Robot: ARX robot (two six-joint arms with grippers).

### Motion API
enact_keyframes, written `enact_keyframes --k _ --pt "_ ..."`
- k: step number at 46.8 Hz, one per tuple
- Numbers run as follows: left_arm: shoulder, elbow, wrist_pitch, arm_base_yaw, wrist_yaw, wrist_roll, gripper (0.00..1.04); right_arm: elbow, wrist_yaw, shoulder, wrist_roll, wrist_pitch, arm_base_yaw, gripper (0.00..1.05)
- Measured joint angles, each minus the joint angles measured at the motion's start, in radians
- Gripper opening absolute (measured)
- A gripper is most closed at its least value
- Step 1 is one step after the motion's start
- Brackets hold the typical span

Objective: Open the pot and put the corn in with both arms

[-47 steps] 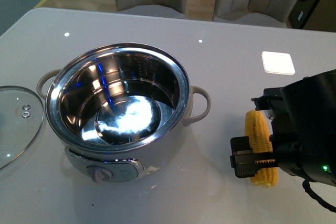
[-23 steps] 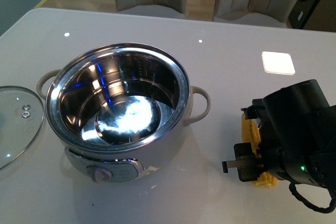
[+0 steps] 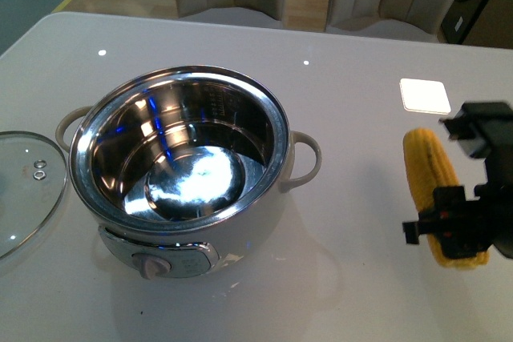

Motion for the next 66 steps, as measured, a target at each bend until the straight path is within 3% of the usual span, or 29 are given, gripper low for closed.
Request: enact_keyframes --k 10,16,28,39,50,64,66 --pt "0.000 0.000 0.000 0.000 0.000 0.000 0.98 0.014 -0.059 -0.266 0.045 -0.124 0.040 0.23" --pt "0.000 0.000 0.000 0.000 0.000 0.000 0.98 0.069 -0.068 -0.356 0.108 -0.175 0.133 0.23" --pt "0.000 0.000 0.000 0.000 0.000 0.000 0.98 0.243 -0.037 -0.260 0.221 -0.195 0.326 0.23" --pt "0.000 0.000 0.000 0.000 0.000 0.000 0.98 0.414 -0.026 -0.082 0.288 -0.223 0.413 0.23" --pt "0.000 0.000 0.000 0.000 0.000 0.000 0.98 0.589 -0.022 0.063 0.341 -0.281 0.451 0.23" --pt "0.000 0.000 0.000 0.000 0.000 0.000 0.98 0.647 -0.034 0.155 0.391 -0.300 0.462 0.23" --pt "0.000 0.000 0.000 0.000 0.000 0.000 0.98 0.648 -0.038 0.161 0.402 -0.300 0.462 0.30"
